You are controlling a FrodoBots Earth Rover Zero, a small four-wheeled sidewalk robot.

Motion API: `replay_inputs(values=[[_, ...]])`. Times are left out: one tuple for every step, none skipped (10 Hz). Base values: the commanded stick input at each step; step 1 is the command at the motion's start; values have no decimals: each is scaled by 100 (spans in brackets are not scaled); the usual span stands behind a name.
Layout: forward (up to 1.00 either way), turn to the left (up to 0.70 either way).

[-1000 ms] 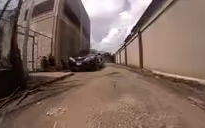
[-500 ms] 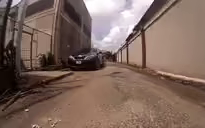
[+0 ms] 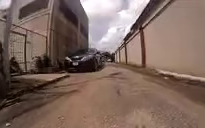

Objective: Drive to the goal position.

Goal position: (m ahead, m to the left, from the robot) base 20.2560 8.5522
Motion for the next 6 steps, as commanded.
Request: replay_inputs(values=[[70, -6], [70, -2], [70, 1], [70, 2], [70, 2], [70, 2]])
